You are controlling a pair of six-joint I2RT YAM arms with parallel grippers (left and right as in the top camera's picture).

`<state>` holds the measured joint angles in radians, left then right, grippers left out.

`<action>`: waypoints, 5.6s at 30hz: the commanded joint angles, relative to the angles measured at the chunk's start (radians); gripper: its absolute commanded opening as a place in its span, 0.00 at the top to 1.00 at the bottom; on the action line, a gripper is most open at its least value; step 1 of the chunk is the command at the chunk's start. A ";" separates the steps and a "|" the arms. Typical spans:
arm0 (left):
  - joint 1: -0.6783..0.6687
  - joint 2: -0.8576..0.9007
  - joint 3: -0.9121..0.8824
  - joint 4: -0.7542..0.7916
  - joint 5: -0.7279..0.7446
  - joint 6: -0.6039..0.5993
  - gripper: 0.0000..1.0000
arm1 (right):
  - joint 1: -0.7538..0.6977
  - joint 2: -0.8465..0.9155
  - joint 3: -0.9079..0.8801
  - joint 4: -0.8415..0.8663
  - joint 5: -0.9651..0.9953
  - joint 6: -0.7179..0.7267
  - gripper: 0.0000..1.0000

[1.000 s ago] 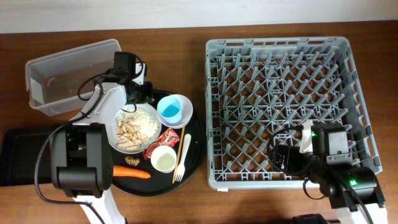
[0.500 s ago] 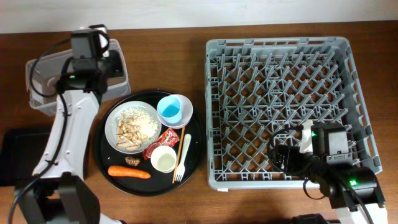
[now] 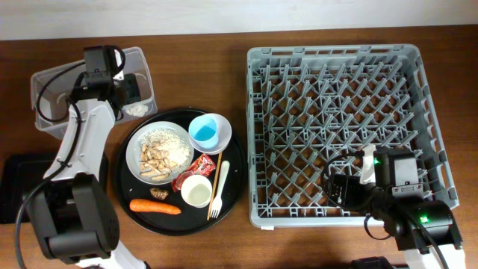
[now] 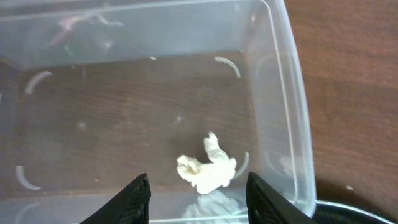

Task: Sort waste into correct bins and load items into the dishwasher rack
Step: 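Carry the tissue with the left gripper over the clear bin and release, then withdraw the left gripper from the bin back toward the tray, then grasp the red strawberry wrapper on the tray with the left gripper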

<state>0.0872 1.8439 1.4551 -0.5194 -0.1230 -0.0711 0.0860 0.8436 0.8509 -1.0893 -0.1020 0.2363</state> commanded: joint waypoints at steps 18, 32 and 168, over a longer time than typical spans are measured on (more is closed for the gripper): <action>-0.001 0.084 0.003 -0.184 0.054 0.005 0.65 | 0.005 0.000 0.021 -0.008 0.013 0.005 0.01; 0.000 -0.039 0.069 -0.171 0.070 0.005 0.51 | 0.005 0.000 0.021 -0.007 0.013 0.005 0.01; 0.069 0.106 0.322 -0.610 0.080 0.005 0.28 | 0.005 0.001 0.021 -0.015 0.028 0.005 0.01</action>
<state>0.1802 1.9488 1.7565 -1.0962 -0.1616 -0.0711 0.0860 0.8436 0.8509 -1.1023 -0.0902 0.2363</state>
